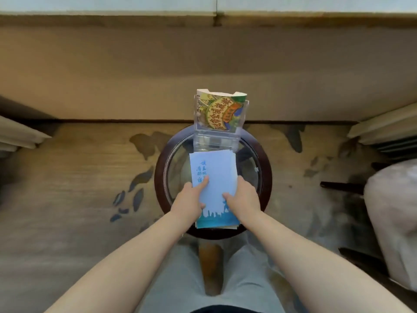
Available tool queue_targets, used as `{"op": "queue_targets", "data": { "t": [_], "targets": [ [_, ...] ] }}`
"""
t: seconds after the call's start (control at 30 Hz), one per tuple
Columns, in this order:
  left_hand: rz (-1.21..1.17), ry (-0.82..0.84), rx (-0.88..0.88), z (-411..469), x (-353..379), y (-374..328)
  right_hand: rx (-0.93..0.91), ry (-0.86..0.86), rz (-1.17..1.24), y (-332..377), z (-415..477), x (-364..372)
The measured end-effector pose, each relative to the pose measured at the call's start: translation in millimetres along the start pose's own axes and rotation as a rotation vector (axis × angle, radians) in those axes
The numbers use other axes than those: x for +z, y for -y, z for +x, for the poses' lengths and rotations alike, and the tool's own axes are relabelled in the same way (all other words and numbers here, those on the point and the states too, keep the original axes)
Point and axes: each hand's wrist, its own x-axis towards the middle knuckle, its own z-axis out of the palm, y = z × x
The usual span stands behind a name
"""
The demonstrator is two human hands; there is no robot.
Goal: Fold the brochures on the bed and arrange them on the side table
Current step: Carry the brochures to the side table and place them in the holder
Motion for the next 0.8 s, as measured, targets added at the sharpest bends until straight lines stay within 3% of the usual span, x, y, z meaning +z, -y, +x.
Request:
{"op": "queue_targets", "data": {
  "t": [0.13, 0.37, 0.63, 0.8],
  "targets": [
    [0.019, 0.064, -0.051, 25.1, 35.0, 22.3, 0.079, 0.046, 0.053, -21.8, 17.1, 44.6],
    [-0.012, 0.103, -0.06, 74.4, 72.5, 40.1, 0.14, -0.033, 0.051, -43.3, 61.1, 89.1],
    [-0.067, 0.095, -0.109, 87.1, 109.2, 57.7, 0.121, 0.043, 0.024, -59.6, 86.0, 120.4],
    [-0.14, 0.017, -0.111, 90.2, 118.7, 48.7, 0.208, 0.06, 0.089, -71.6, 86.0, 130.0]
  ]
}}
